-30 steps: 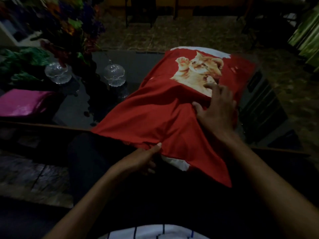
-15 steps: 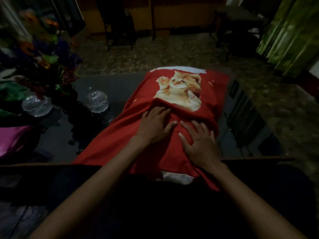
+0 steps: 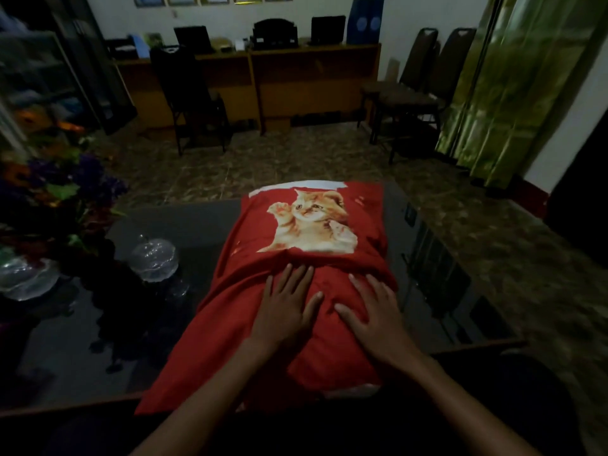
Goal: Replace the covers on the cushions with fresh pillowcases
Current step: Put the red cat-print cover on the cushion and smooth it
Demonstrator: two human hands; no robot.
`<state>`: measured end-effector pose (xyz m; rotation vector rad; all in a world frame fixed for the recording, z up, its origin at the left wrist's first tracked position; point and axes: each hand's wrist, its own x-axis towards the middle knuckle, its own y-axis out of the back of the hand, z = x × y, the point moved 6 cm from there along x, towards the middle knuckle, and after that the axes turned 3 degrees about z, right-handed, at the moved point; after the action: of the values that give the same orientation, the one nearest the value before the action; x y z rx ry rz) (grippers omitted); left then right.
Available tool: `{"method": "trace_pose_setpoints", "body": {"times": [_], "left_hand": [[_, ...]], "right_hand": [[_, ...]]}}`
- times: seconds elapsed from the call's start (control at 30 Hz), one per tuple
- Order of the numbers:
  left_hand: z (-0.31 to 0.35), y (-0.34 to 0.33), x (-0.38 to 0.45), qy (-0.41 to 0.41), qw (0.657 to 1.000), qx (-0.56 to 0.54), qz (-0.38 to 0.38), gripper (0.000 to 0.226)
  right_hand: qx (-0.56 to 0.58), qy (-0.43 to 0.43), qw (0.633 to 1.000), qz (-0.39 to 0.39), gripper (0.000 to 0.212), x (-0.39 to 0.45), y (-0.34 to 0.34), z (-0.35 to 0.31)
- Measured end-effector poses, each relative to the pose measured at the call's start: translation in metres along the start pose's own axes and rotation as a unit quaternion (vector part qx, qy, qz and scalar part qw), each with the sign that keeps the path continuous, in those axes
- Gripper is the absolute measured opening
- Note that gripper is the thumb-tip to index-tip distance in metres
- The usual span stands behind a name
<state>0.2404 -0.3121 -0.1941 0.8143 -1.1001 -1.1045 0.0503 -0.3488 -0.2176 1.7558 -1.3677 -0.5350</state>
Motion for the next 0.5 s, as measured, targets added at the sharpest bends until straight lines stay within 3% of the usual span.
{"method": "trace_pose_setpoints", "body": {"times": [0.13, 0.2, 0.3, 0.37, 0.43, 0.5], "left_hand": [[0.001, -0.001, -0.018, -0.042, 0.999, 0.029, 0.019, 0.070], [0.002, 0.007, -0.008, -0.033, 0.998, 0.046, 0.021, 0.068], [0.017, 0.035, 0.016, -0.040, 0.991, 0.073, 0.103, 0.047], [0.030, 0.045, 0.033, -0.057, 0.988, 0.045, 0.139, 0.036], [0.043, 0.041, 0.051, -0.080, 0.993, 0.022, 0.079, 0.038], [0.052, 0.027, 0.064, -0.074, 0.996, 0.052, -0.023, 0.050]], "right_hand": [[-0.054, 0.032, 0.996, -0.061, 0.088, -0.030, 0.001, -0.004], [0.045, 0.014, 0.997, -0.055, 0.082, -0.014, 0.014, 0.004], [0.224, -0.081, 0.970, 0.044, 0.027, 0.008, 0.043, 0.040], [0.212, -0.149, 0.965, 0.033, 0.031, 0.009, 0.053, 0.062], [0.236, -0.232, 0.941, -0.067, 0.043, 0.000, 0.044, 0.072], [0.244, -0.263, 0.926, -0.114, 0.050, -0.005, 0.038, 0.072]]}}
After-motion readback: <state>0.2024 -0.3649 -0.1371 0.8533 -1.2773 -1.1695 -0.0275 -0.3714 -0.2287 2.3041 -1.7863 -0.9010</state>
